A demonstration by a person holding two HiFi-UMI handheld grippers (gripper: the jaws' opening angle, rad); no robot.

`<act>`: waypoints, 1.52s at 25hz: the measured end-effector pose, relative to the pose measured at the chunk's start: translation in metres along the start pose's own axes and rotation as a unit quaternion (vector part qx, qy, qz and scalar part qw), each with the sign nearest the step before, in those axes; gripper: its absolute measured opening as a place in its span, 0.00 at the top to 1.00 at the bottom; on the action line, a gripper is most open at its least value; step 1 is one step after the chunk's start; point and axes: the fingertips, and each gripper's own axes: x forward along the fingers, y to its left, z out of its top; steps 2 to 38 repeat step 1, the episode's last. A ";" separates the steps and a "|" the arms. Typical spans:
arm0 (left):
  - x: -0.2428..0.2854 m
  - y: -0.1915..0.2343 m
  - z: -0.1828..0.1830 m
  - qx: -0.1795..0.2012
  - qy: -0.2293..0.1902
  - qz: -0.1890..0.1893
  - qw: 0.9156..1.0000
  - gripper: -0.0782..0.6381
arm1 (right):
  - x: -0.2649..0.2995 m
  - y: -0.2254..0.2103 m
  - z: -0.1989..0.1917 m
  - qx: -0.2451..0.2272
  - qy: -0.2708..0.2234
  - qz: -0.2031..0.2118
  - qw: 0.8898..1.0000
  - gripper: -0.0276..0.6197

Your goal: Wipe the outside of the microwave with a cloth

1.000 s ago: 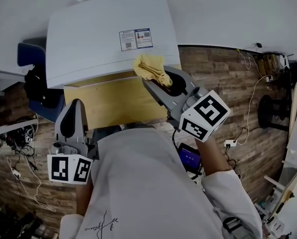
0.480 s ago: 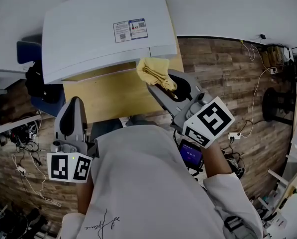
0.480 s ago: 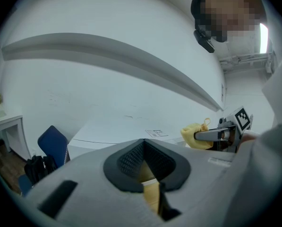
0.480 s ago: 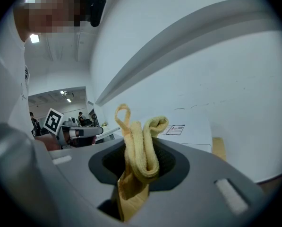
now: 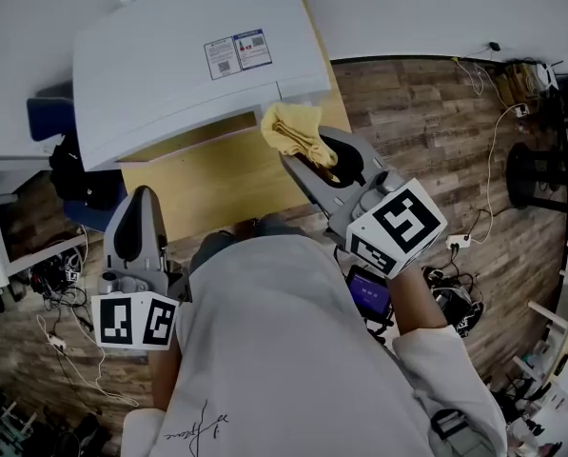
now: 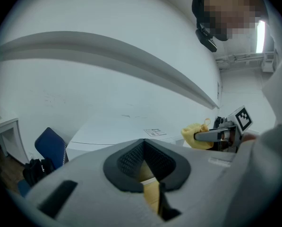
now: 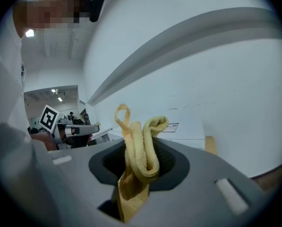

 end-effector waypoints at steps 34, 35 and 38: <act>-0.001 0.001 0.000 0.002 0.000 0.000 1.000 0.91 | 0.000 0.001 0.000 0.004 0.000 -0.001 1.000 0.78; -0.001 0.001 0.000 0.002 0.000 0.000 1.000 0.91 | 0.000 0.001 0.000 0.004 0.000 -0.001 1.000 0.78; -0.001 0.001 0.000 0.002 0.000 0.000 1.000 0.91 | 0.000 0.001 0.000 0.004 0.000 -0.001 1.000 0.78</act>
